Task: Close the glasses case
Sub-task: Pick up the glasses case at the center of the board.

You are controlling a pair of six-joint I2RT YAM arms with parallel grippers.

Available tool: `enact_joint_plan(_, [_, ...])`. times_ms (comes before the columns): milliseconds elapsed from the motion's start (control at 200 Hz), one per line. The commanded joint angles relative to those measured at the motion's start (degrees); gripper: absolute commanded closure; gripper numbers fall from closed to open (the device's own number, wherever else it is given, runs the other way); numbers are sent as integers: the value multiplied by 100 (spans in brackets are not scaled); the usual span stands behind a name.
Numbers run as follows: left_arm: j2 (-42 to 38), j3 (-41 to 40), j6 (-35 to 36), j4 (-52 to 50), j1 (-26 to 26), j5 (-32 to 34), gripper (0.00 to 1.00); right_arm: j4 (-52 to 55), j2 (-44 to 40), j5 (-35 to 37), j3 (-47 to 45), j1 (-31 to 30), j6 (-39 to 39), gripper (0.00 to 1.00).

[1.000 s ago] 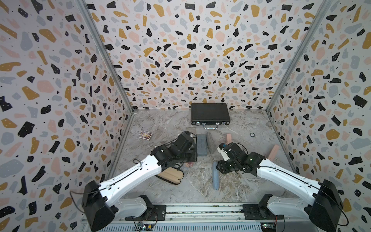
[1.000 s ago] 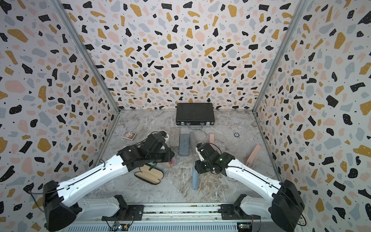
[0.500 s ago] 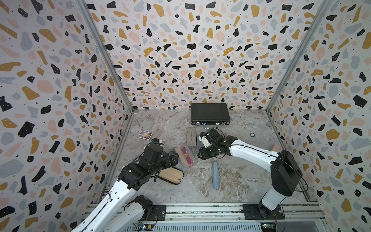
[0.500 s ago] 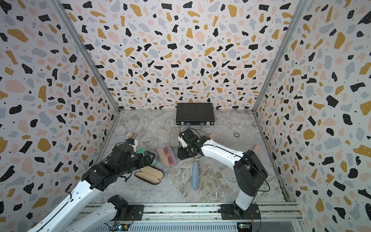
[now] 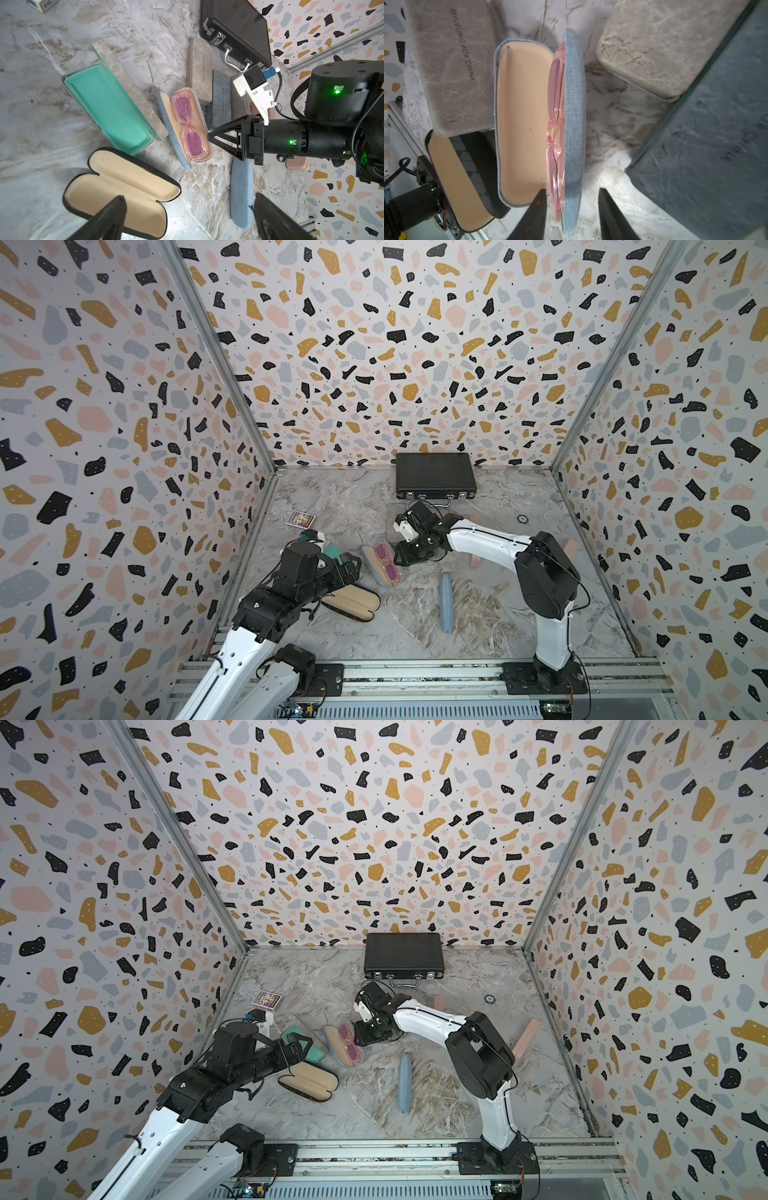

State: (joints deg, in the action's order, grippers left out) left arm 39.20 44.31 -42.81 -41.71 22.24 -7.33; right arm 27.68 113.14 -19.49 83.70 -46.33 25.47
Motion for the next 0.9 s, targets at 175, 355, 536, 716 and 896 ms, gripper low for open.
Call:
enact_joint_plan(175, [-35,-112,141,67,-123,-224,4,183,196,-123,330,-34,-83,64])
enact_joint_plan(355, [-12,-151,150,67,-140,-259,4,132,328,-145,422,-34,-66,66])
enact_joint_plan(536, [-1,-156,168,41,-149,-277,4,130,467,-179,569,-34,-60,67])
enact_joint_plan(716, [25,-174,173,55,-158,-282,4,149,507,-217,606,-34,-69,70])
enact_joint_plan(896, [61,-199,141,115,-167,-328,4,141,466,-212,539,-34,-52,79])
